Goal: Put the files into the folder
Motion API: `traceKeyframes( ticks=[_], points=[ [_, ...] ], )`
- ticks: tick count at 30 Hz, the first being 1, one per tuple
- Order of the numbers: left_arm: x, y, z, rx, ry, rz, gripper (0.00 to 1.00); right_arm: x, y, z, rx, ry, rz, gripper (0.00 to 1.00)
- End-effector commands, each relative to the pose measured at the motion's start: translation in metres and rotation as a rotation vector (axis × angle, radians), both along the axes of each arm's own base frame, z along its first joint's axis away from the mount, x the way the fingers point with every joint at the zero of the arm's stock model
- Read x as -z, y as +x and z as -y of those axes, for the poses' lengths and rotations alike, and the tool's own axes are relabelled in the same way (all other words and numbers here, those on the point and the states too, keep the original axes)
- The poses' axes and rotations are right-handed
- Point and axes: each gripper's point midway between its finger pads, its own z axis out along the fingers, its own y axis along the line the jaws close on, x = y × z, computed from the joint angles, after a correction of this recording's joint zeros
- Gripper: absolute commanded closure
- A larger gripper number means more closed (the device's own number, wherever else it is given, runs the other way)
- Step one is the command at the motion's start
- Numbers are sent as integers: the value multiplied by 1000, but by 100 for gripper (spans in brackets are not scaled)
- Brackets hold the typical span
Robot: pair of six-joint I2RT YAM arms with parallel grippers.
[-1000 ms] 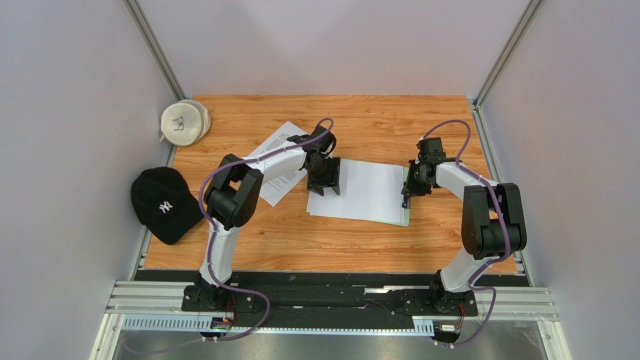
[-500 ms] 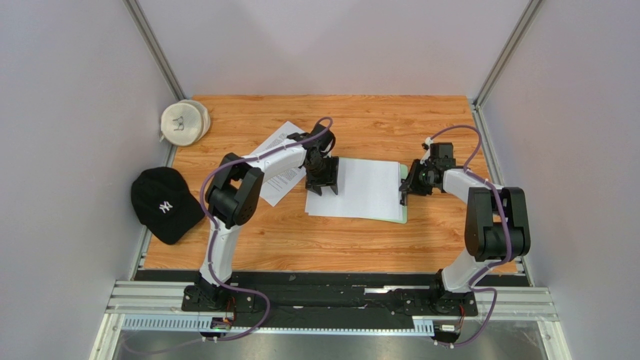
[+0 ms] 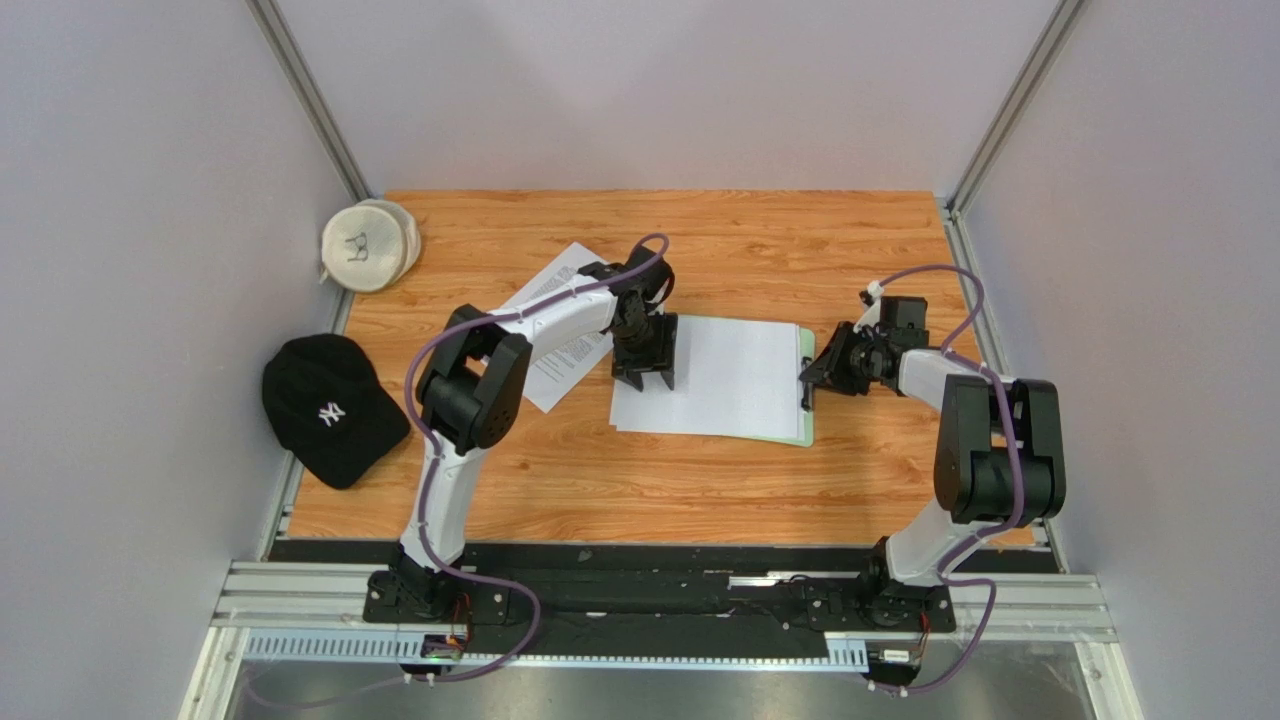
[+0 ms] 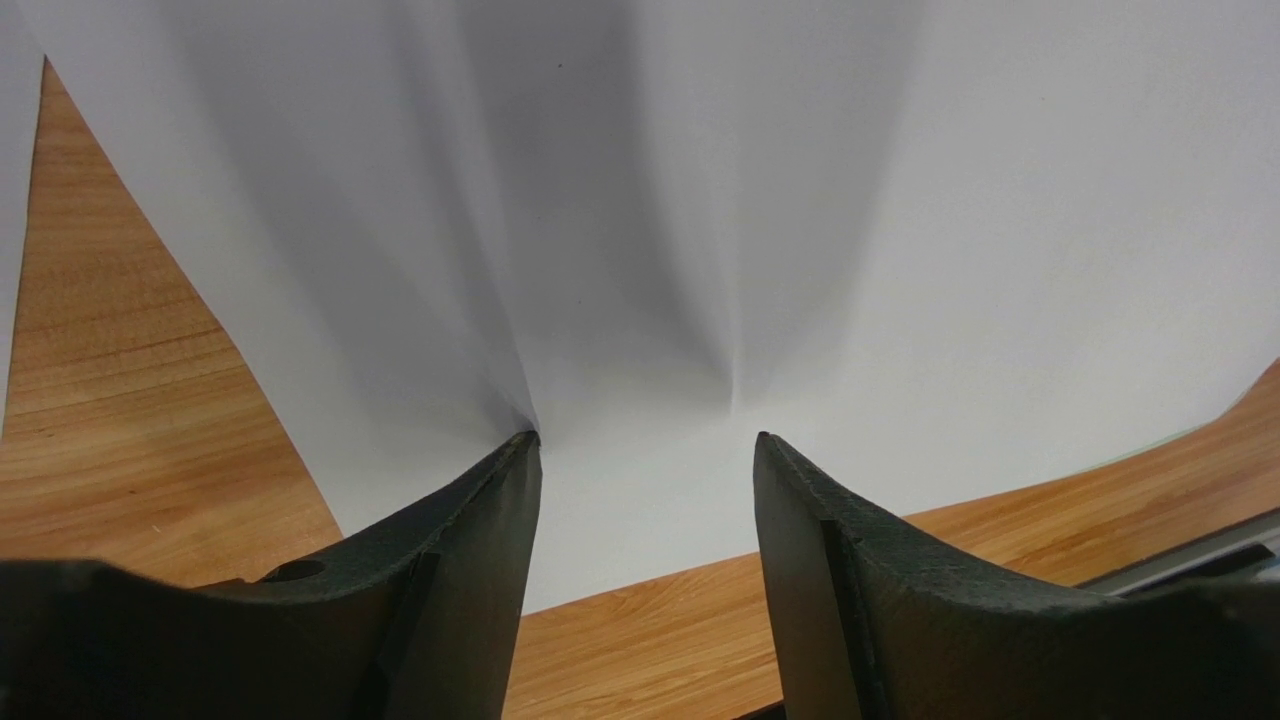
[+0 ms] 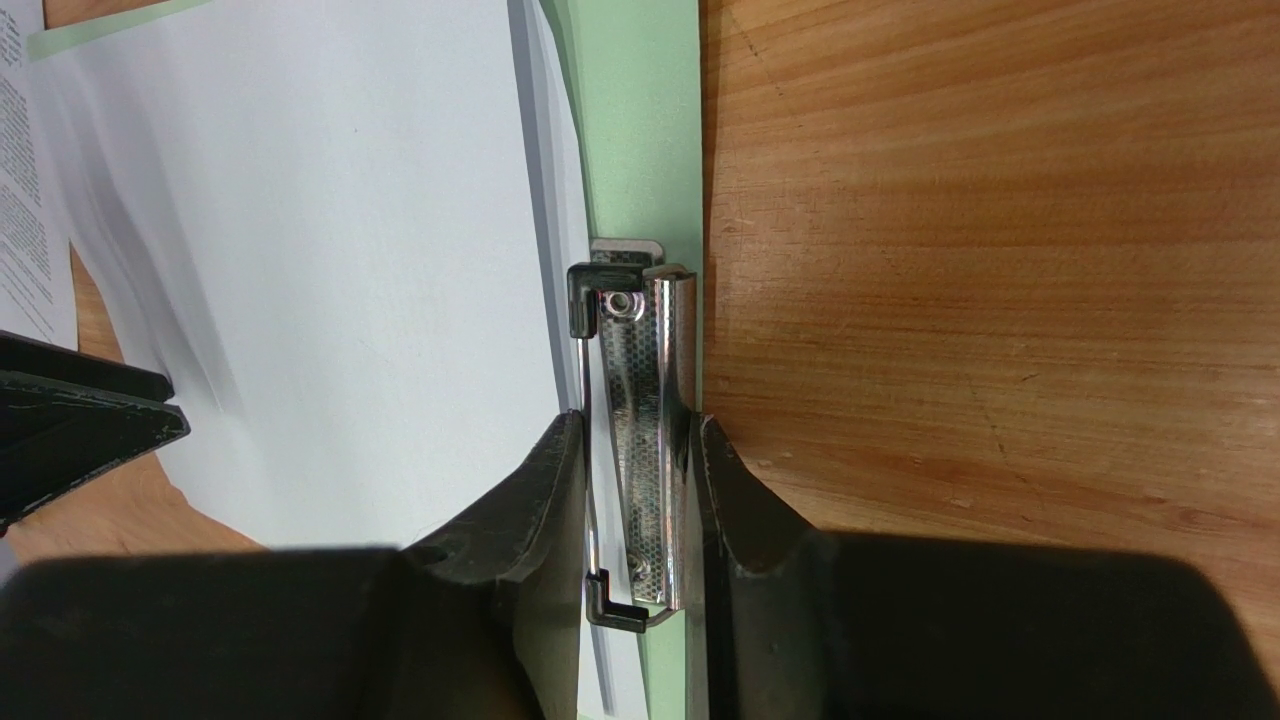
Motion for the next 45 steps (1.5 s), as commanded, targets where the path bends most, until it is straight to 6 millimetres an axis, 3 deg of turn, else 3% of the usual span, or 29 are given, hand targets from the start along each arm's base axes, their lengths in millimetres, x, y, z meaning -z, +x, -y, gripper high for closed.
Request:
traceKeyframes(
  ticks=[1,10,19,26,30,45],
  points=[
    [14,-4,3,15,61,-34,41,18,-27,-11,-8,47,-109,100],
    [13,-8,24,44,56,-54,41,14,-25,-10,-18,24,-95,100],
    [5,-2,15,78,97,10,40,13,-30,-5,-17,-19,-97,100],
    [-25,9,16,115,57,126,33,11,-28,-1,-14,-48,-95,100],
    [-41,11,28,119,-23,138,35,10,-28,1,-14,-57,-94,100],
    [-11,-5,49,119,-103,24,38,10,-28,0,-18,-54,-94,100]
  ],
)
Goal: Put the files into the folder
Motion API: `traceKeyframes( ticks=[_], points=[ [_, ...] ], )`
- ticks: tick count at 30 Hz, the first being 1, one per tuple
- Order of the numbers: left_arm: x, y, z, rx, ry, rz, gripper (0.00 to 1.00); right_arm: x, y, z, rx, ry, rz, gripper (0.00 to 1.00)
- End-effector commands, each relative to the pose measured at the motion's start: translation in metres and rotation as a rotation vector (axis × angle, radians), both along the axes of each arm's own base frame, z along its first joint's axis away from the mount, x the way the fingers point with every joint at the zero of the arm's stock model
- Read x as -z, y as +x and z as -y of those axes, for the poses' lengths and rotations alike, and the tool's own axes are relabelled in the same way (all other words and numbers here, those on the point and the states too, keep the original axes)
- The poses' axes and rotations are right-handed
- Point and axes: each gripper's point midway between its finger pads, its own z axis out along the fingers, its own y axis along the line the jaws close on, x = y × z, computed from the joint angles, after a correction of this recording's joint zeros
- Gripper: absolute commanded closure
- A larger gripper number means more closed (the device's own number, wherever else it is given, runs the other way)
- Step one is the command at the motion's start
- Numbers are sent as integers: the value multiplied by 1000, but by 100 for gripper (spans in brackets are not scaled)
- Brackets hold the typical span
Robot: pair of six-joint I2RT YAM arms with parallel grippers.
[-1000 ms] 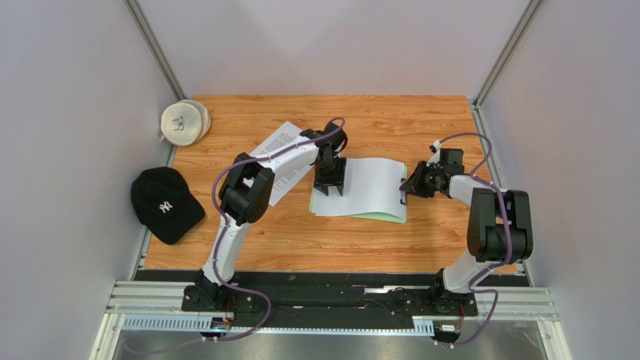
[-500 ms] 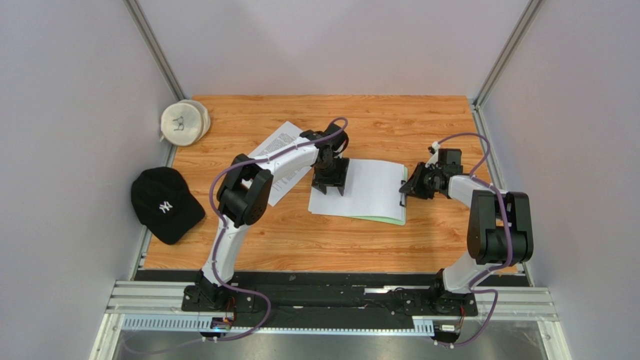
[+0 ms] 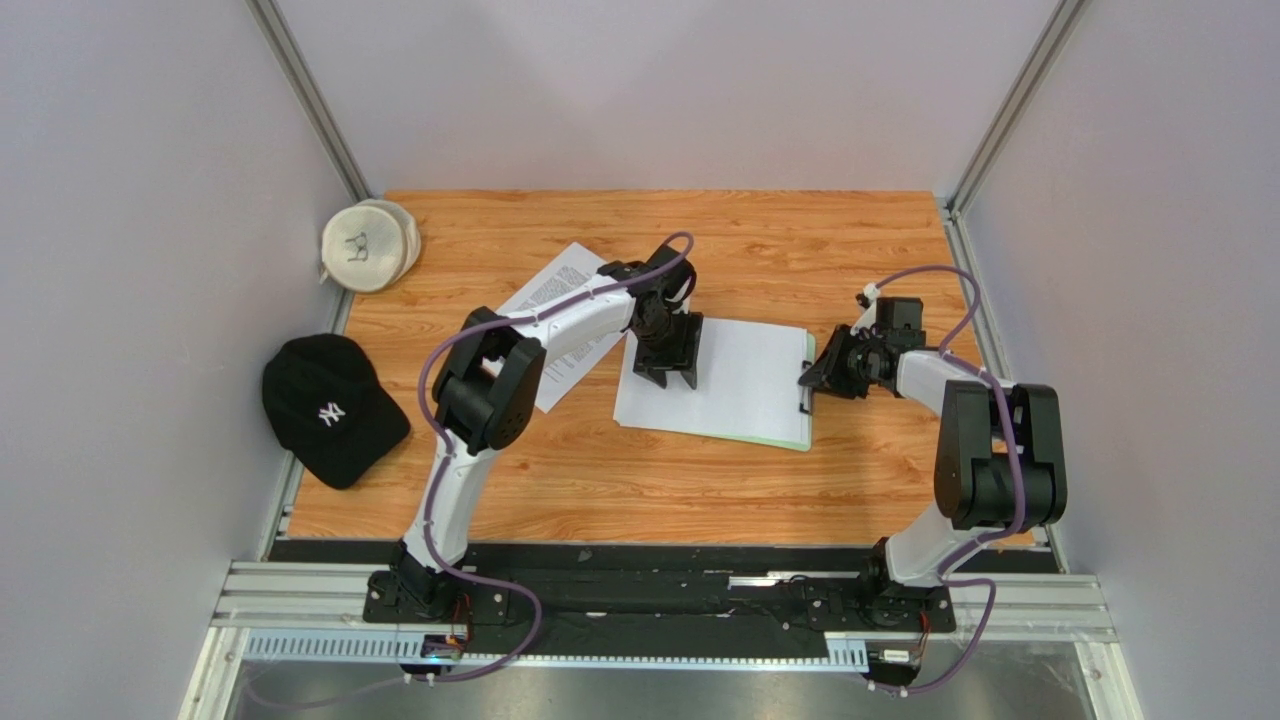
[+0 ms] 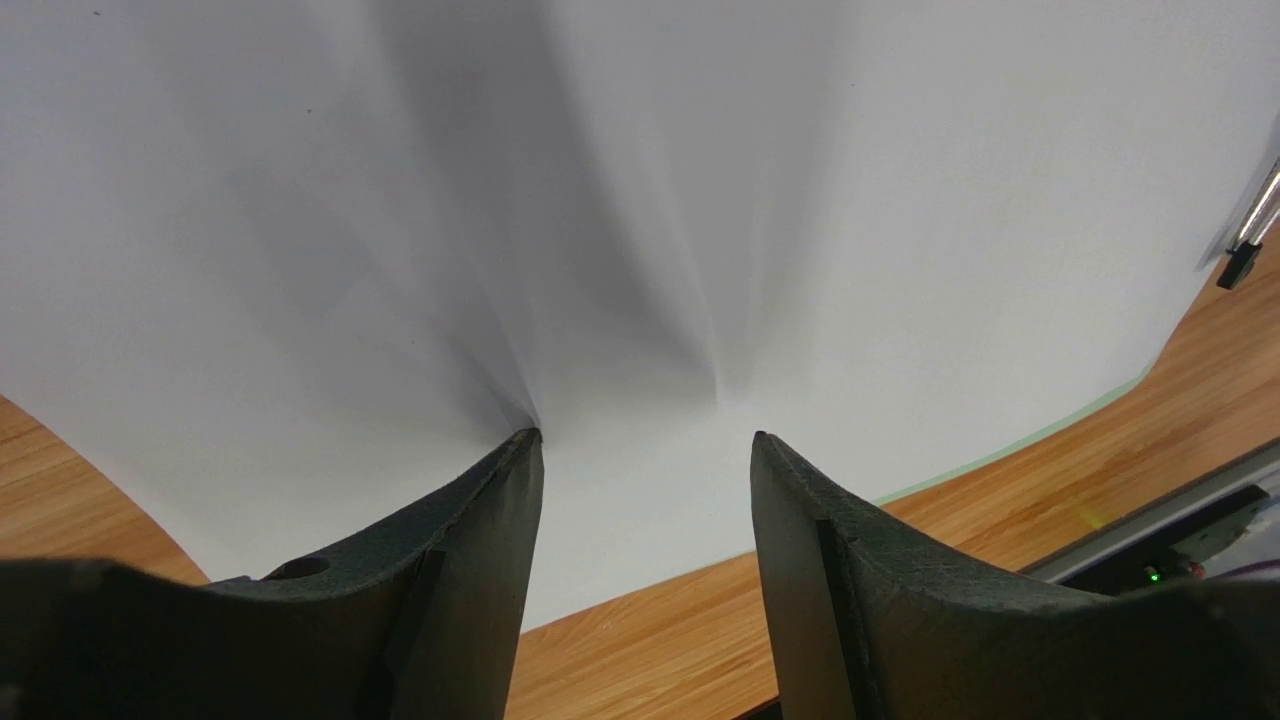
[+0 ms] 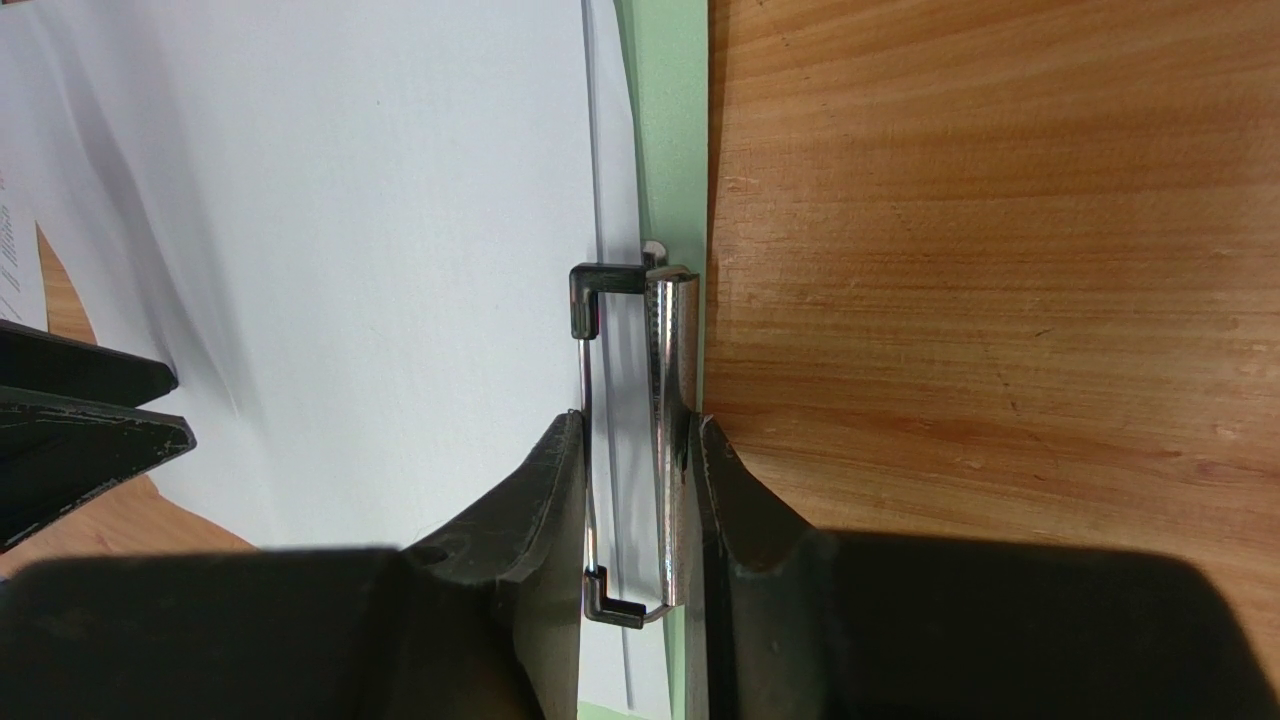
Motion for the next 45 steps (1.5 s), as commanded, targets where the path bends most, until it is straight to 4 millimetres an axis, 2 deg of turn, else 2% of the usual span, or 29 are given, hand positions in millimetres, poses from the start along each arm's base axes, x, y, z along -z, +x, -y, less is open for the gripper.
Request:
traceKeyframes(
  ticks=[1,8,15,25,33,34,35,36,45],
  points=[
    [0,-4,13,7,-52,-16,38,10,-20,1,-11,-24,-75,100],
    [12,-8,24,13,-71,-49,38,8,-18,0,-14,-16,-66,100],
    [9,-11,35,16,-97,-54,38,9,-19,1,-10,-30,-69,100],
    [36,-27,48,9,-133,-141,37,11,-20,1,-17,-74,-92,100],
    [35,-28,51,7,-139,-137,38,12,-21,3,-4,-120,-111,100],
    [35,-28,50,8,-138,-135,38,13,-21,5,3,-130,-115,99],
    [34,-29,50,8,-136,-132,38,13,-24,-4,-25,-136,-118,98],
    [32,-28,49,9,-136,-127,38,13,-24,-4,-27,-139,-121,96],
    [23,-26,49,14,-140,-104,38,16,-27,-4,-16,-146,-141,66]
  ],
)
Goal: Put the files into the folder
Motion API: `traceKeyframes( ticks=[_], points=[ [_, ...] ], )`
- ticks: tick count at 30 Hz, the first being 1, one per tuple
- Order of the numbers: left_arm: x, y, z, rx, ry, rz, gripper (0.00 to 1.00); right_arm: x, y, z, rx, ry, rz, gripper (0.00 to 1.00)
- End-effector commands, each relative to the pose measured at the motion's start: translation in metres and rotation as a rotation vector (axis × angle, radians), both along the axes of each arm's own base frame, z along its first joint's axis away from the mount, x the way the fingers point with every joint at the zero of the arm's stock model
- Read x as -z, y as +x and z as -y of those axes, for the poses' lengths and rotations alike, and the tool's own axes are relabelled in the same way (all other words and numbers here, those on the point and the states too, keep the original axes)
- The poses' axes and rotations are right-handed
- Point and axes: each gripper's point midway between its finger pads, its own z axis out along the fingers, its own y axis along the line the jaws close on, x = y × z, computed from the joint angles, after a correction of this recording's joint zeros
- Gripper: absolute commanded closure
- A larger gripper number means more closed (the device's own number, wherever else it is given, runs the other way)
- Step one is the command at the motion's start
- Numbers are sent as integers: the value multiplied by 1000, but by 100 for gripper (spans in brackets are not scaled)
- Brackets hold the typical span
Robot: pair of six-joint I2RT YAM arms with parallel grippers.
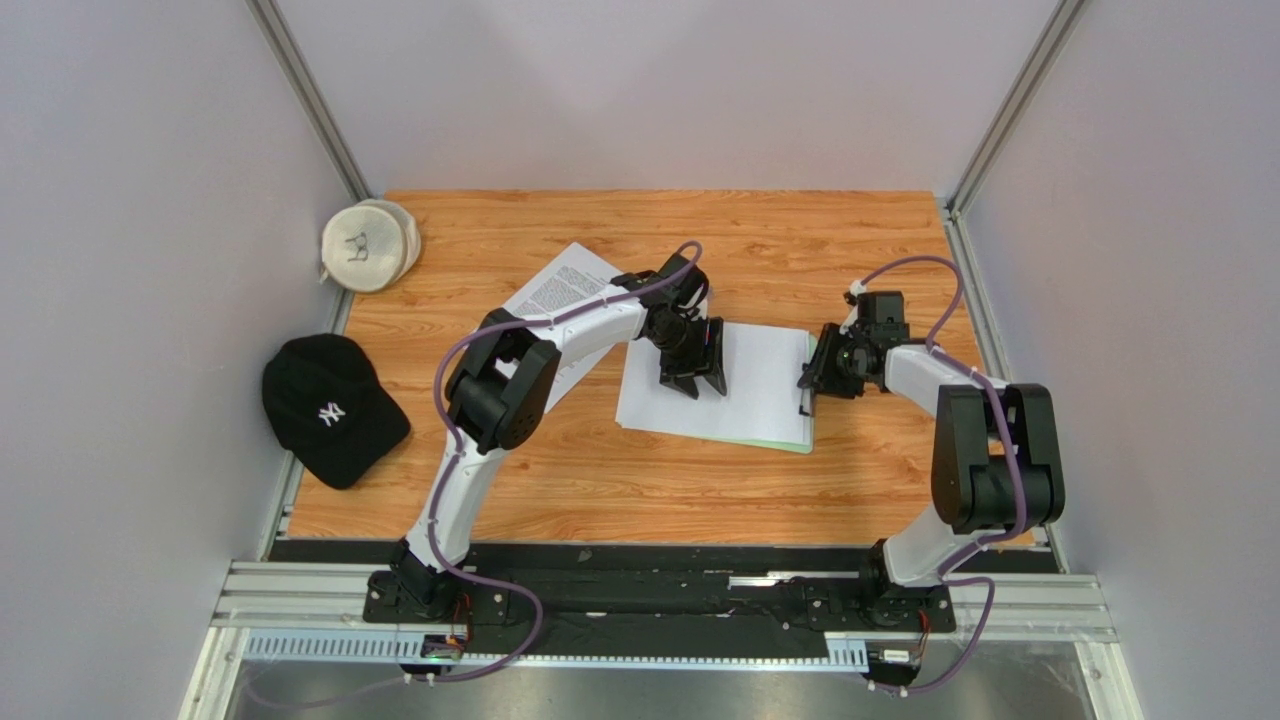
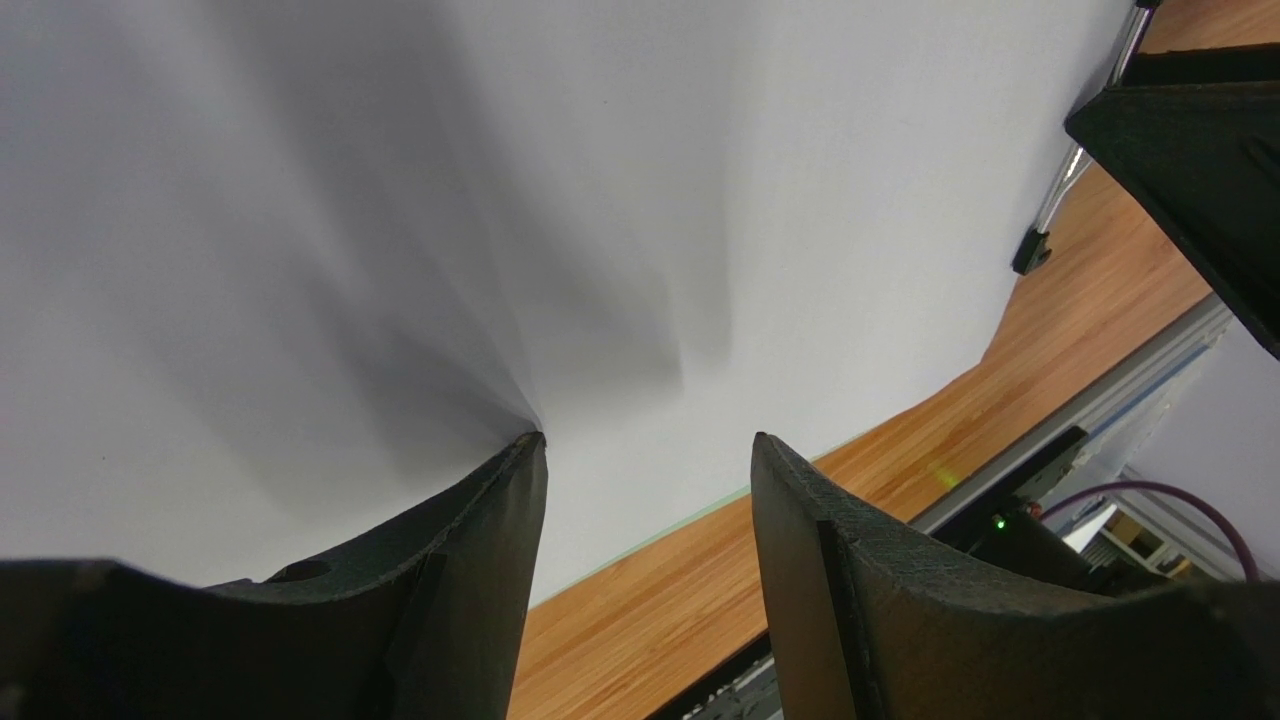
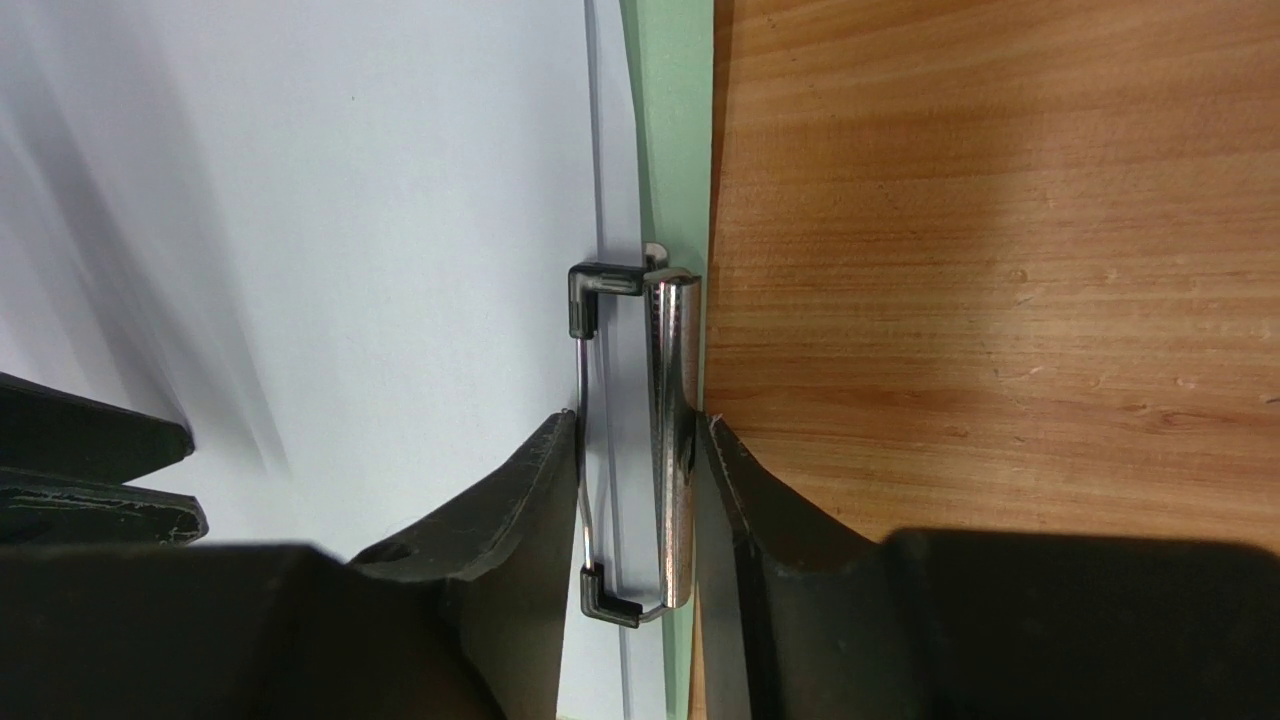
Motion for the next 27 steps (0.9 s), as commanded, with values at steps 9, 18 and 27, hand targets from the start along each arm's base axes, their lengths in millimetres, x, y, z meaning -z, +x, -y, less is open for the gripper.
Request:
traceKeyframes(
  ticks=[9,18,27],
  points=[
    [11,-11,0,28,36,13,38,-3,-20,-1,-8,-22,-93,41],
    [-48,-7,4,45,-44,111,23,-50,-9,24,62,-148,-24,36],
    [-116,3,-80,-78,-96,239,22,-96,-6,-20,-9,-32,128,29]
  ],
)
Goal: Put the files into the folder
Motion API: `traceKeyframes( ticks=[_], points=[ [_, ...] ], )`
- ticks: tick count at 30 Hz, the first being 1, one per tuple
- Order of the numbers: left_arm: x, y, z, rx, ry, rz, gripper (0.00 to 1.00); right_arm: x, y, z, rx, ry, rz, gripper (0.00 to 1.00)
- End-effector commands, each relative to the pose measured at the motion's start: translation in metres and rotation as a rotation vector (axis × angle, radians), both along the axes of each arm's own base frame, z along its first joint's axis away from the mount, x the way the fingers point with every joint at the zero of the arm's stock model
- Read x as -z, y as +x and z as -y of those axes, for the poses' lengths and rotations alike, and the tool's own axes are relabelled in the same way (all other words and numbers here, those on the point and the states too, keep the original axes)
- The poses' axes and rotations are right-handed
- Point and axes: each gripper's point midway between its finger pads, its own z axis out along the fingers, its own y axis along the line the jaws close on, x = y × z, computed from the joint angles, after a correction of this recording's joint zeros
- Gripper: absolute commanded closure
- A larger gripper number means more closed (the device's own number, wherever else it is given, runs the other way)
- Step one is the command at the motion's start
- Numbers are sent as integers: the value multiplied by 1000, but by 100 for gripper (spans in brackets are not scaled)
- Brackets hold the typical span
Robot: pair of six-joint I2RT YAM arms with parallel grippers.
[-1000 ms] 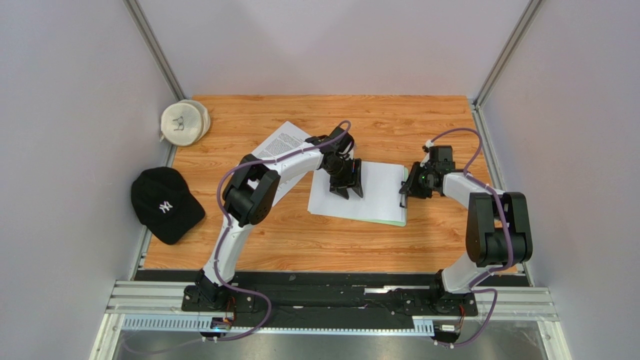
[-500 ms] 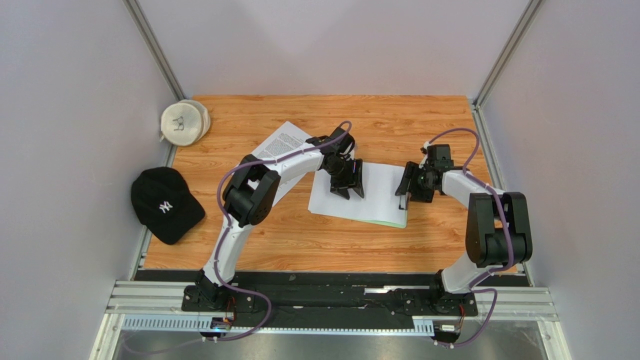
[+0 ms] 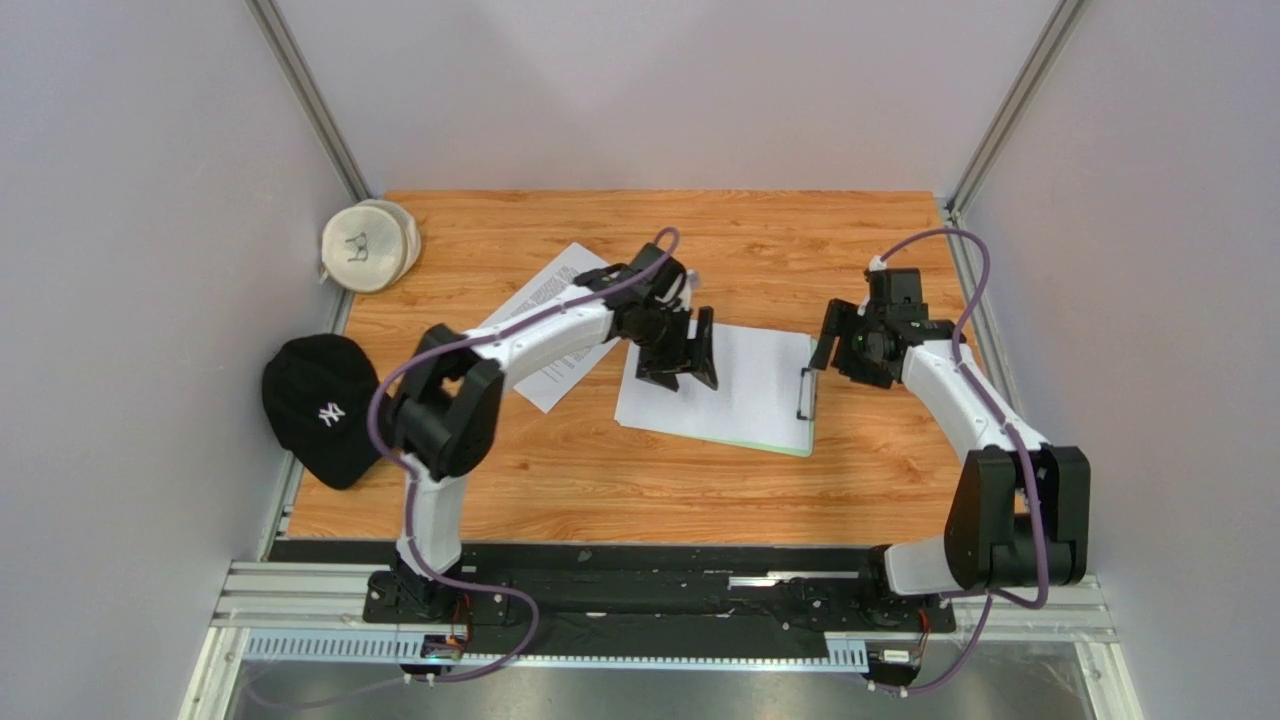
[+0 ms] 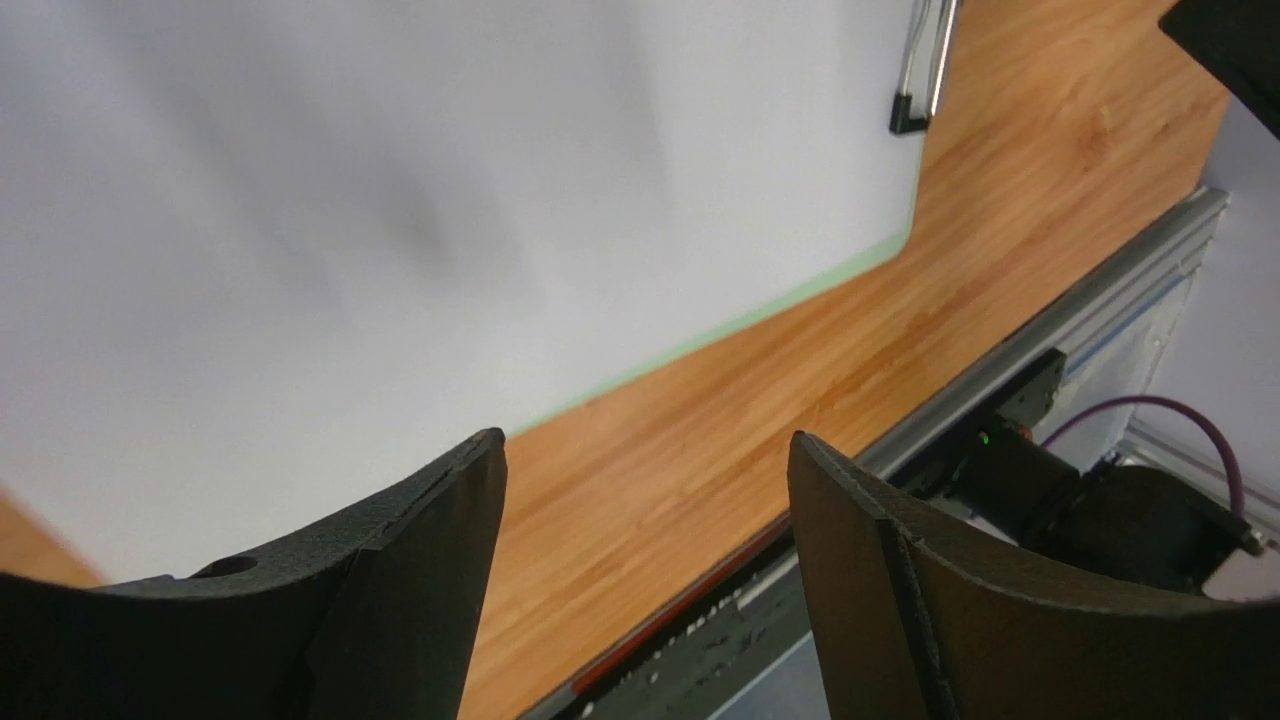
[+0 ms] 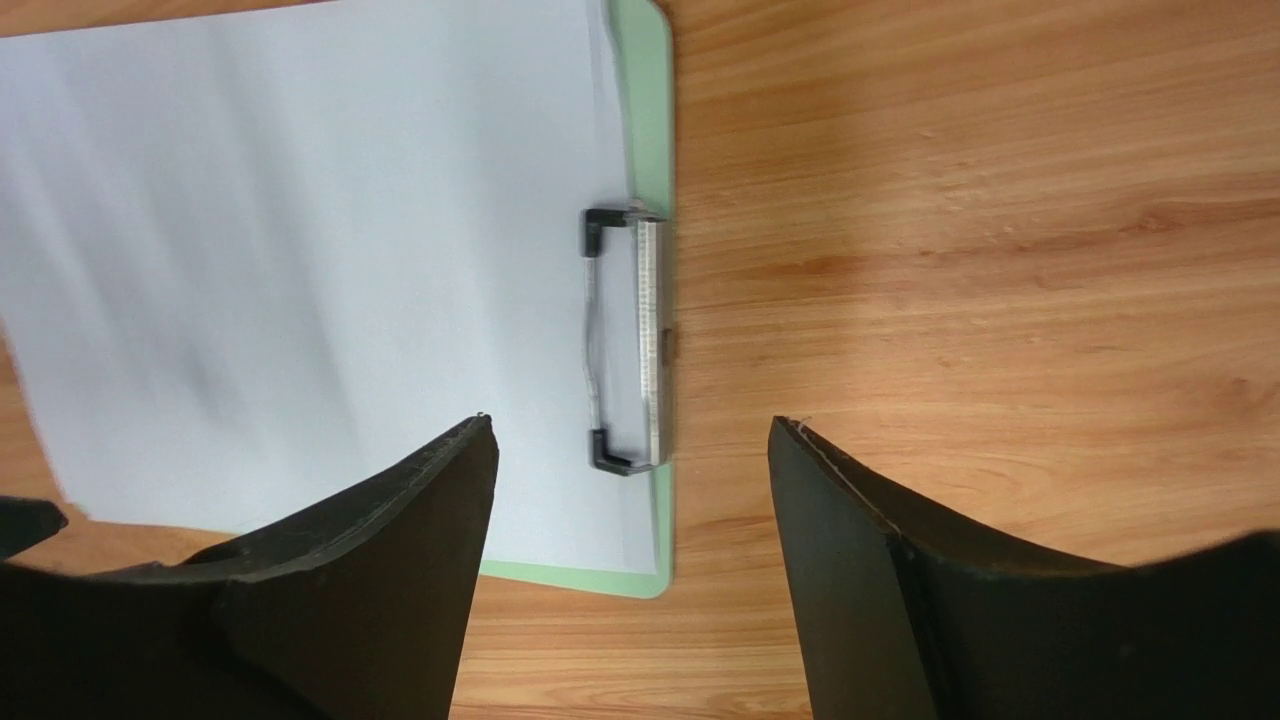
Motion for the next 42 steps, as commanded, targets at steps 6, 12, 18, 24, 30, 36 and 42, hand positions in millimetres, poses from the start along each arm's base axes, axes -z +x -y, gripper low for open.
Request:
traceKeyframes(
  ticks=[6,12,18,24,30,36,42],
  points=[
    [-54,50,-180,-371,-3,142,21,-65,62,-151,-177,305,305,30],
    [-36,103,-235,-540,-41,74,25,-65,142,-237,-270,336,301,33],
    [-3,147,-236,-605,-19,4,27,-15,192,-254,-316,232,202,34],
    [18,156,-239,-666,-6,-17,28,19,211,-261,-341,181,187,37],
    [27,150,-236,-687,-33,-37,29,46,206,-263,-345,135,146,48],
    [31,144,-235,-672,-33,-48,29,60,204,-265,-326,153,111,67],
    [31,141,-235,-664,-29,-45,29,64,198,-269,-317,198,95,73]
  ],
)
